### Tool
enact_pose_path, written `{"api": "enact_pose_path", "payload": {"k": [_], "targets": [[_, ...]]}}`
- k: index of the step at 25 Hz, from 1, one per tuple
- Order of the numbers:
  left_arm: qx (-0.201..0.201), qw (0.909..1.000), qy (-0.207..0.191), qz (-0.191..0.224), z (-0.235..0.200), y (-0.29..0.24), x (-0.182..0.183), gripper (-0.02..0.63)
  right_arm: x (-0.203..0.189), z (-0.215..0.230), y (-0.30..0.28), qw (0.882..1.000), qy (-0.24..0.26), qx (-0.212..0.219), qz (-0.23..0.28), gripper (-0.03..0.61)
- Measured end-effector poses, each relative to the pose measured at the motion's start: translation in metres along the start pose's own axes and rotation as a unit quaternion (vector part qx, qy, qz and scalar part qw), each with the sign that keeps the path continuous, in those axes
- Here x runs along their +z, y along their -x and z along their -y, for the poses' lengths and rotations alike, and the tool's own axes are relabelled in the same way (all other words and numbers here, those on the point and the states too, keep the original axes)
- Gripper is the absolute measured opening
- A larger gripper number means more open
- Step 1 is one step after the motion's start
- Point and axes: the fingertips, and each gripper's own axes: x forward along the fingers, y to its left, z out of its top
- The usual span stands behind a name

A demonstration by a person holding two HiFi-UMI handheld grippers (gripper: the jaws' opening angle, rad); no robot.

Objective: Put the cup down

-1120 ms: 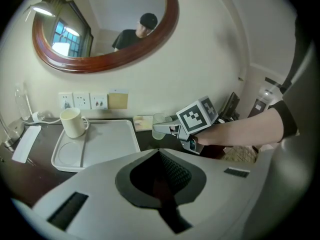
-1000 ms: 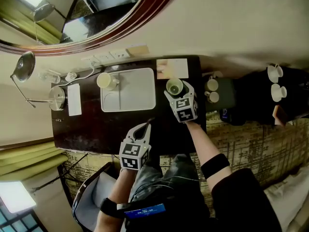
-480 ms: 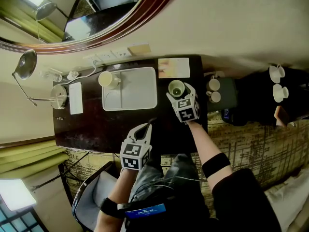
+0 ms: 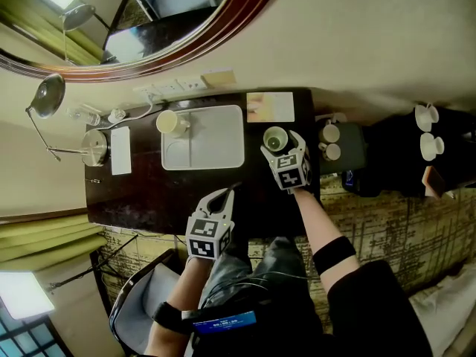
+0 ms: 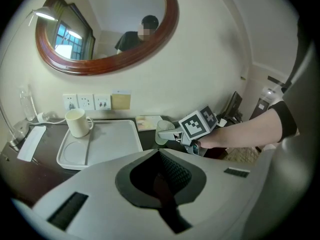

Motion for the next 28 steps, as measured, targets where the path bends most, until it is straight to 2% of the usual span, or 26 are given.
{"api": "enact_pose_path", "payload": {"k": [6, 10, 12, 13, 16, 18, 23, 26, 28], "targets": [[0.003, 0.9998, -0.001, 0.019, 0.004, 0.009, 0.021, 0.001, 0.011, -0.001, 0.029, 1.000, -0.009, -0.001, 0.011, 0.454], [0.008, 0.9993, -0.002, 0.037, 0.005, 0.021, 0.036, 0.001, 0.024, -0.019, 0.059, 1.000, 0.001, 0.022, 0.022, 0.452], [0.012, 0.9987, 0.000, 0.050, 0.004, 0.026, 0.043, 0.001, 0.032, -0.029, 0.075, 0.999, 0.006, 0.037, 0.028, 0.430], [0.015, 0.9983, 0.001, 0.056, 0.002, 0.028, 0.046, 0.001, 0.035, -0.033, 0.084, 0.999, 0.009, 0.041, 0.030, 0.397], [0.025, 0.9971, 0.010, 0.071, -0.005, 0.038, 0.049, 0.001, 0.043, -0.042, 0.105, 0.998, 0.010, 0.049, 0.036, 0.371], [0.036, 0.9962, 0.015, 0.078, -0.012, 0.043, 0.048, 0.001, 0.044, -0.047, 0.117, 0.998, 0.001, 0.056, 0.041, 0.284], [0.059, 0.9938, 0.027, 0.091, -0.030, 0.051, 0.042, 0.001, 0.056, -0.053, 0.142, 0.995, 0.006, 0.072, 0.064, 0.129], [0.062, 0.9934, 0.031, 0.091, -0.032, 0.056, 0.040, 0.001, 0.066, -0.059, 0.158, 0.995, 0.007, 0.079, 0.068, 0.013], [0.062, 0.9934, 0.032, 0.092, -0.032, 0.059, 0.040, 0.001, 0.067, -0.062, 0.162, 0.994, -0.001, 0.083, 0.068, 0.003]]}}
